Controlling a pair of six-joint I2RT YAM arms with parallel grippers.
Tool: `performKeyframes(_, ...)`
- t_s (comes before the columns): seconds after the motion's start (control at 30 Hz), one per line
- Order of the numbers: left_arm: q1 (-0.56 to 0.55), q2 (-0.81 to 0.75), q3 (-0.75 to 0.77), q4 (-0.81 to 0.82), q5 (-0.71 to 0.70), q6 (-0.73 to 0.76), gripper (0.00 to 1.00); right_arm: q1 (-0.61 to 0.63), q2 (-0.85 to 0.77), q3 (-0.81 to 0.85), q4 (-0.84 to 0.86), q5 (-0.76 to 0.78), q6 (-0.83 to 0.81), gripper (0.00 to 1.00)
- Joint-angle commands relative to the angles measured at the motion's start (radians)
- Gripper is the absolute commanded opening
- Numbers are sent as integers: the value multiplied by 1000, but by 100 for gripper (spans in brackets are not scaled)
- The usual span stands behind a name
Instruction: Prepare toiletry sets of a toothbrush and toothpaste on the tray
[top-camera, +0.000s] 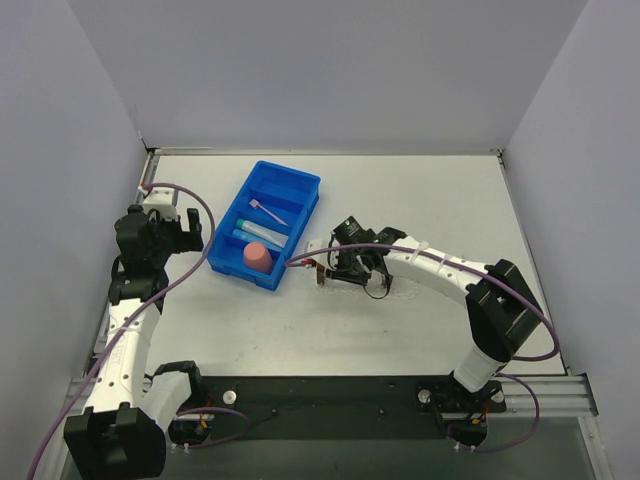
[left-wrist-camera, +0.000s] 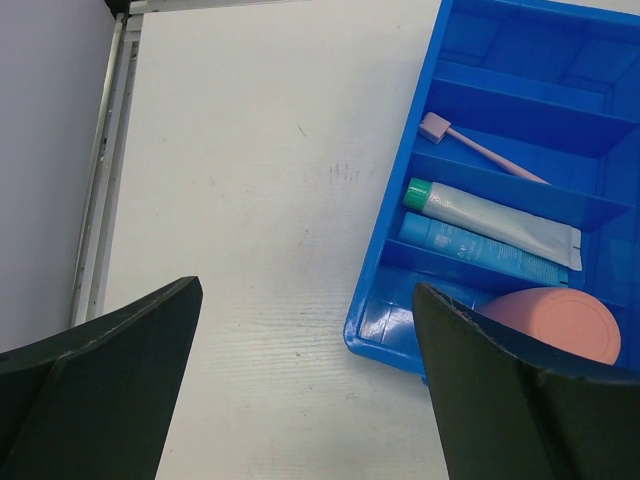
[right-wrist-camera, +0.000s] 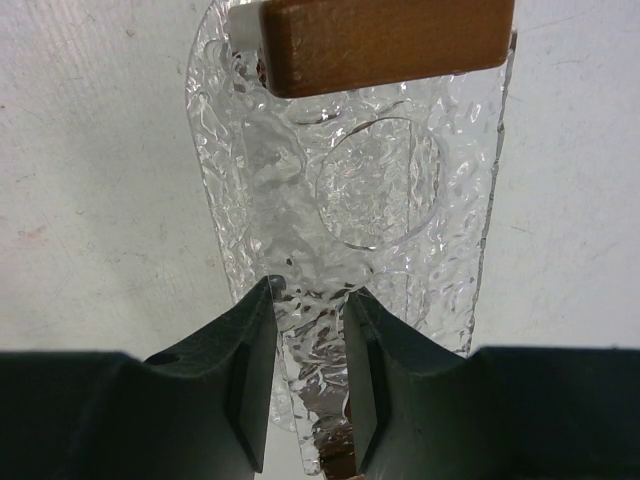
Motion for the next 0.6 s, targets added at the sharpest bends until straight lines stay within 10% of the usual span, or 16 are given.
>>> performKeyframes(0.0, 5, -10, 8, 25, -6, 9, 97, 9, -3, 25, 13, 6, -7, 0)
performKeyframes(0.57, 5, -10, 3, 21, -6, 9, 97, 33, -8, 0, 17, 41, 31, 0)
